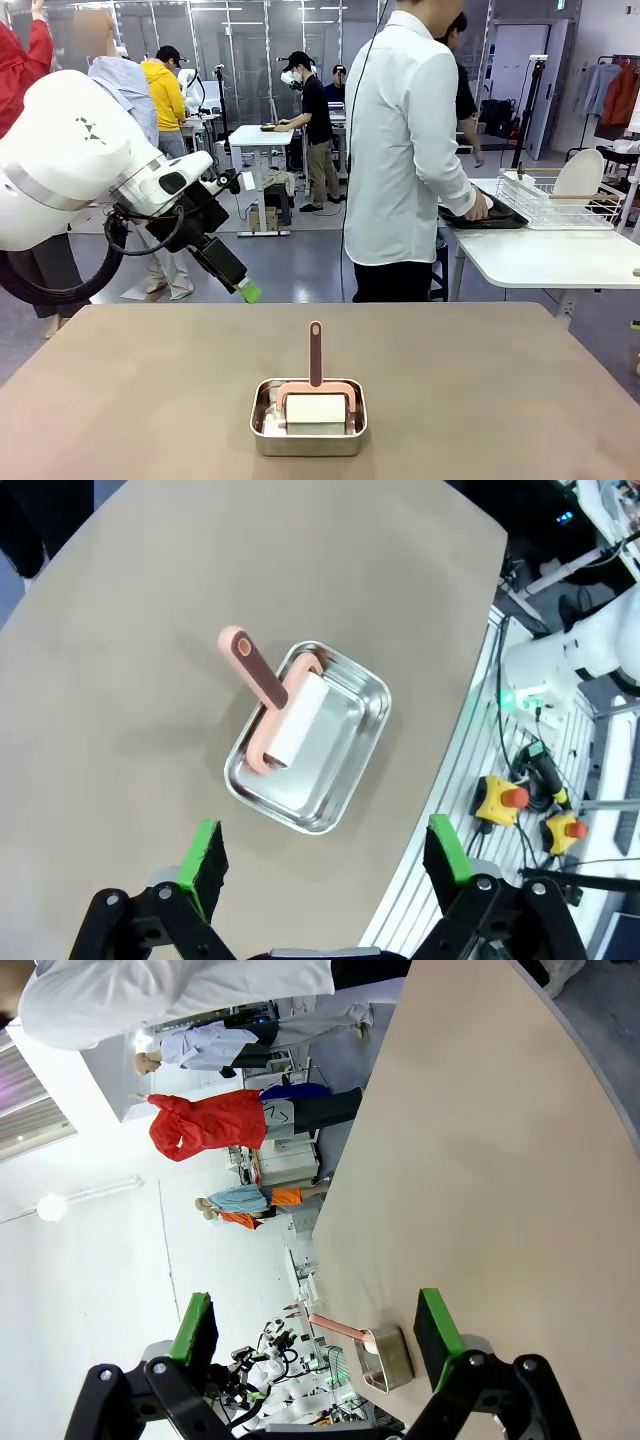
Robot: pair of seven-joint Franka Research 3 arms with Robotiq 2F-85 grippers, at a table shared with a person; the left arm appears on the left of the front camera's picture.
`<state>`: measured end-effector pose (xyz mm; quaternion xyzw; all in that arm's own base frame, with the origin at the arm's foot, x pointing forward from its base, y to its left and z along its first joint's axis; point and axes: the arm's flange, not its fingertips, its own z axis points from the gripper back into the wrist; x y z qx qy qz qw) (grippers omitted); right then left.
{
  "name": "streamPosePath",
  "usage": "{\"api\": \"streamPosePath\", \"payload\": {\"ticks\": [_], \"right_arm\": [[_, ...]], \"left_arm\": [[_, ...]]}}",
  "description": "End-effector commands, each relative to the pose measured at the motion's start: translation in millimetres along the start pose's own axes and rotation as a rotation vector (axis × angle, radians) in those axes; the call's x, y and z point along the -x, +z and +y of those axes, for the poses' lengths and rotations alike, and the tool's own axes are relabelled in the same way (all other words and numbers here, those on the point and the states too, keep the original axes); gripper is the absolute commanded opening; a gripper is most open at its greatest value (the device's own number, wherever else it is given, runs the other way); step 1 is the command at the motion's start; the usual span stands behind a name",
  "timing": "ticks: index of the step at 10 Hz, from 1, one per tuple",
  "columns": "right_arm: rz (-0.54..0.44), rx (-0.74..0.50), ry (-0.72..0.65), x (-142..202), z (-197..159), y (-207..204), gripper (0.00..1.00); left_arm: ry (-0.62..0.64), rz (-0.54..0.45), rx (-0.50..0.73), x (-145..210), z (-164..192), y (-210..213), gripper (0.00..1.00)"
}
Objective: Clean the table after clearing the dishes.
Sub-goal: When the right (or left) Handle tray is removed, use the right hand (or left hand) to clean the right (or left) side of the table with the Lint Roller.
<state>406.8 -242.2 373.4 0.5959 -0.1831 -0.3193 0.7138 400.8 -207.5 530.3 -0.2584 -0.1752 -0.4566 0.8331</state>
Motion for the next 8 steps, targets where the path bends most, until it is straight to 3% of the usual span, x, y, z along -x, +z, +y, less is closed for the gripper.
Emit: {"api": "streamPosePath", "payload": {"ticks": [1,5,8], "right_arm": [[0.012,0.008,0.005,2,2,2,1.00],[0.012,0.008,0.005,2,2,2,1.00],[0.012,0.008,0.005,2,2,2,1.00]], "left_arm": [[0.026,-0.008,-0.005,3,-1,5,1.00],[0.014,-0.011,0.002,2,5,5,1.00],[-0.231,0.197,0.026,-61,19,1,1.00]]}}
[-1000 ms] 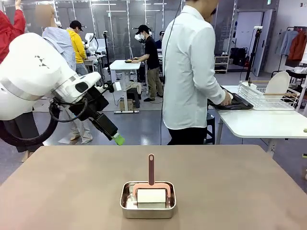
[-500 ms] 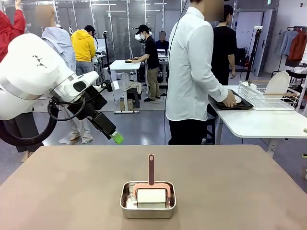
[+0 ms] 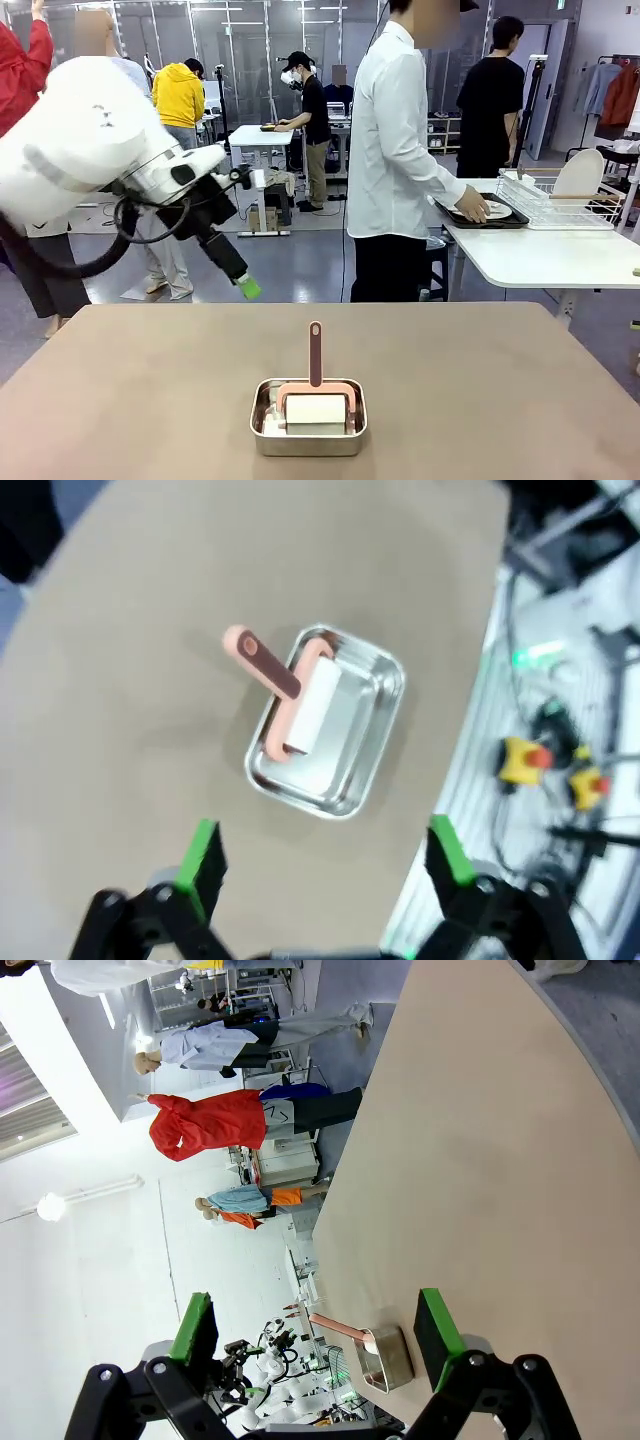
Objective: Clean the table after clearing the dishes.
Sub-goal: When the right (or left) Handle tray is removed, use the right hand (or left hand) to clean the right (or left) side of the table with the Lint Roller.
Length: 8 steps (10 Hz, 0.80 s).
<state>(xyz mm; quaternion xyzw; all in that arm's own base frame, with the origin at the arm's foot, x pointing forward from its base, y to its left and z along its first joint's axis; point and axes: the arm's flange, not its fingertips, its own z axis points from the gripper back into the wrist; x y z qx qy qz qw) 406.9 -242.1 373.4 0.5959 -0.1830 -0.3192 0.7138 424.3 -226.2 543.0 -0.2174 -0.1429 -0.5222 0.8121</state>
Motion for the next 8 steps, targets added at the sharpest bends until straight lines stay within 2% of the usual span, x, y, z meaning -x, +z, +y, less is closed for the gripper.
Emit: {"api": "streamPosePath", "payload": {"ticks": [1,2,4,6,8], "right_arm": [[0.012,0.008,0.005,2,2,2,1.00],[0.012,0.008,0.005,2,2,2,1.00],[0.012,0.008,0.005,2,2,2,1.00],[0.012,0.008,0.005,2,2,2,1.00],[0.012,0.008,0.005,2,2,2,1.00]], "left_arm": [[-0.163,0.153,0.055,-48,23,-1,1.00],[-0.246,0.166,0.134,-72,32,-10,1.00],[-0.327,0.284,0.186,-117,44,-34,1.00],[-0.407,0.455,0.179,-151,51,-76,1.00],[-0.440,0.542,0.135,-170,55,-103,1.00]]}}
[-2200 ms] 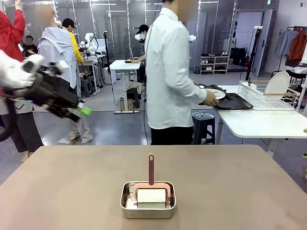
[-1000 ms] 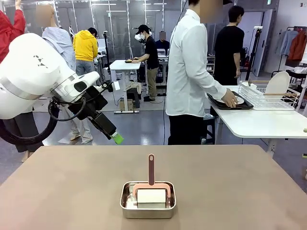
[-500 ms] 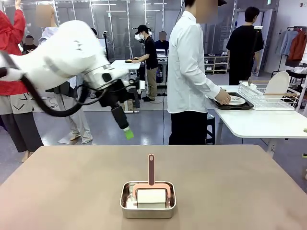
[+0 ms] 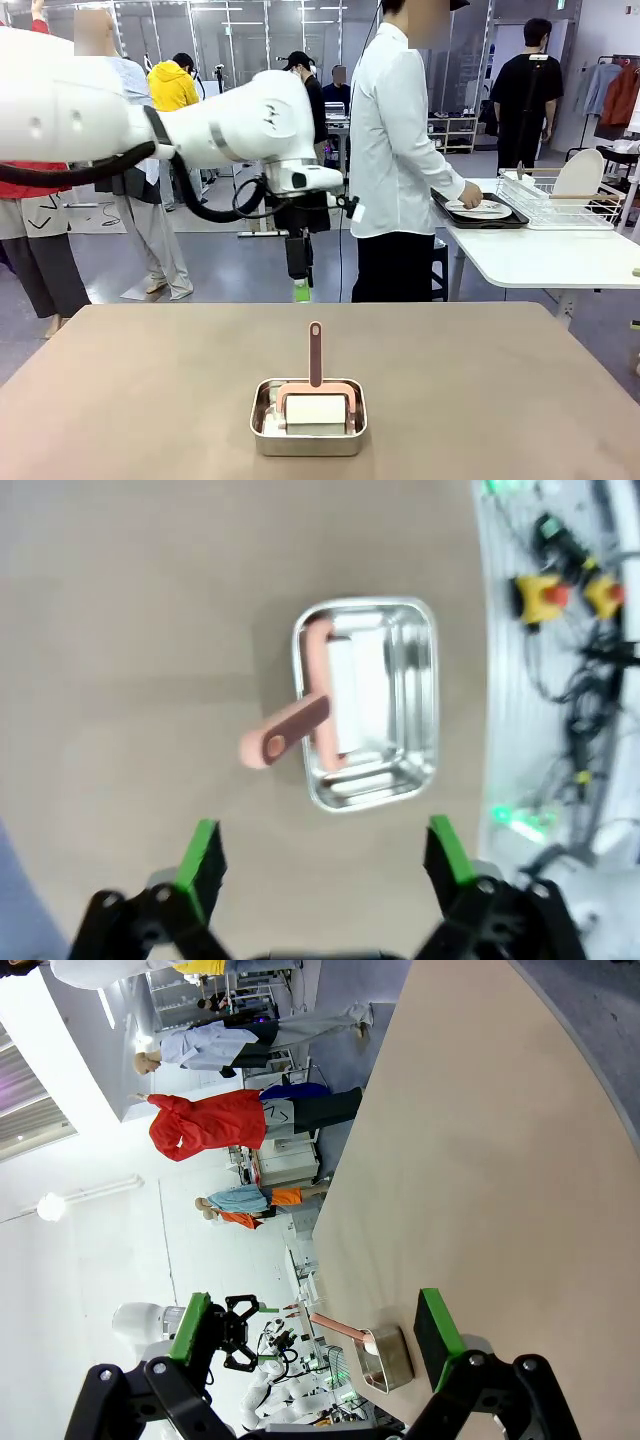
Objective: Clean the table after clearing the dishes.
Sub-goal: When the right (or left) Handle tray is removed, use the right hand (or left hand) to clean the right (or left) side of the table with the Lint Roller.
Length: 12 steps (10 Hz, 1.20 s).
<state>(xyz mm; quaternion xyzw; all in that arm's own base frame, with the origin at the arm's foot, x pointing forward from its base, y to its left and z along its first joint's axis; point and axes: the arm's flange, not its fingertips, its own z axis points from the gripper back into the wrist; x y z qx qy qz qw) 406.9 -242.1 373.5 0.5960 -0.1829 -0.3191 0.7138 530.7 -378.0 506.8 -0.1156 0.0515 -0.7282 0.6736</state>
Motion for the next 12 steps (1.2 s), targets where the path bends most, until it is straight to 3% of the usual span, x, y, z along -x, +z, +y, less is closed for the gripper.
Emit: {"api": "streamPosePath", "payload": {"ticks": [1,7,12], "right_arm": [[0.012,0.008,0.005,2,2,2,1.00],[0.012,0.008,0.005,2,2,2,1.00],[0.012,0.008,0.005,2,2,2,1.00]], "left_arm": [[0.006,0.058,-0.014,-19,17,9,1.00],[0.055,0.087,0.042,-20,43,-25,1.00],[0.071,0.074,0.169,-21,59,-64,1.00]]}}
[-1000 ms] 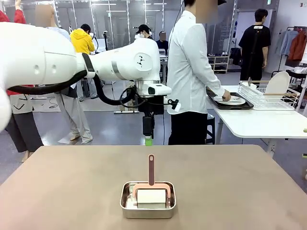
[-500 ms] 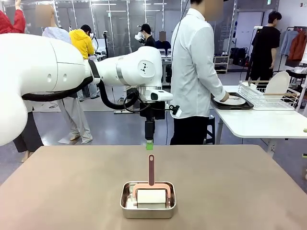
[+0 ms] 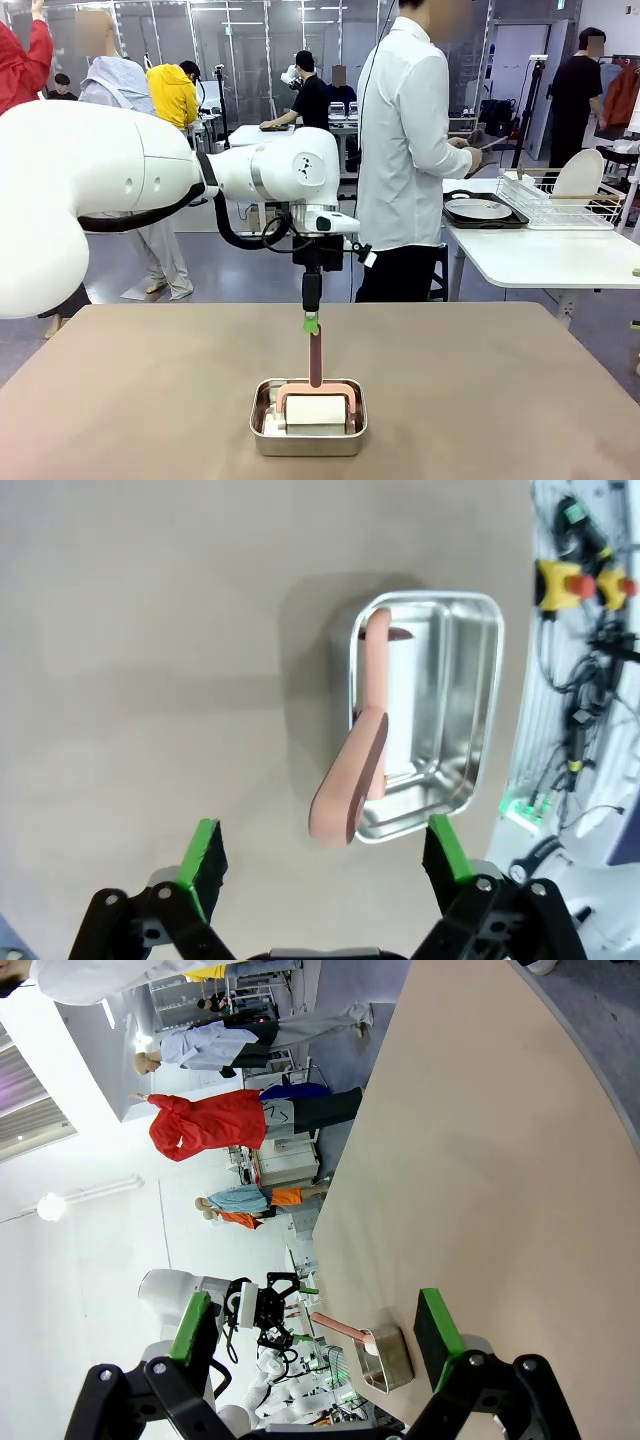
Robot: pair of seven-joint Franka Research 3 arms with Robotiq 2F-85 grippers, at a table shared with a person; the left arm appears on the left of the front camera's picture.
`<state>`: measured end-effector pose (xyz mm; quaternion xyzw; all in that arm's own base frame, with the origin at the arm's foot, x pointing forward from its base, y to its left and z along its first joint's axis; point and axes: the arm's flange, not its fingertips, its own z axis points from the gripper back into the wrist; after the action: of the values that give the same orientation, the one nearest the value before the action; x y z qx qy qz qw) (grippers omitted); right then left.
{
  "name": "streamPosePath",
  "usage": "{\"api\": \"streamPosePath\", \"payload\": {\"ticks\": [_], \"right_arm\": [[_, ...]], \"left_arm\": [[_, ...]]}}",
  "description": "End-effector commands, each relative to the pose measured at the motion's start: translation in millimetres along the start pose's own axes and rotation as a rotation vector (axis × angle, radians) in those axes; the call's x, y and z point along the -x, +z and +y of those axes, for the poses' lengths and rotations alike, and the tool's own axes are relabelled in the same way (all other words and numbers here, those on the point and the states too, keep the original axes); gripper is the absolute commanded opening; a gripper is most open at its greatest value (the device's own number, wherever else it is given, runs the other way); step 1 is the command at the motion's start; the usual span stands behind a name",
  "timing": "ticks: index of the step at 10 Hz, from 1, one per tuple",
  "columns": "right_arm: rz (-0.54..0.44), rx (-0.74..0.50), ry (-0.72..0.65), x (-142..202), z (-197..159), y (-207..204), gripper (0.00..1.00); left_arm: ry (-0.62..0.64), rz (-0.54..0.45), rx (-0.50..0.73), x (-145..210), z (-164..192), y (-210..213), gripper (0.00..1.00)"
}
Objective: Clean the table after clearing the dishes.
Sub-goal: When the right (or left) Handle tray is removed, use the right hand (or left hand) to clean the right (or left) side of the table with the Lint Roller.
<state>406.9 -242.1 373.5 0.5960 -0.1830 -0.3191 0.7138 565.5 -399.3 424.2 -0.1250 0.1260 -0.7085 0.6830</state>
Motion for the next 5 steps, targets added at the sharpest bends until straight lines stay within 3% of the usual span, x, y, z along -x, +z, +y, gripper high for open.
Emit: {"api": "streamPosePath", "payload": {"ticks": [1,5], "right_arm": [[0.012,0.008,0.005,2,2,2,1.00],[0.012,0.008,0.005,2,2,2,1.00]], "left_arm": [[0.014,-0.012,0.068,-10,4,3,1.00],[0.019,-0.030,0.130,-13,8,-21,1.00]]}}
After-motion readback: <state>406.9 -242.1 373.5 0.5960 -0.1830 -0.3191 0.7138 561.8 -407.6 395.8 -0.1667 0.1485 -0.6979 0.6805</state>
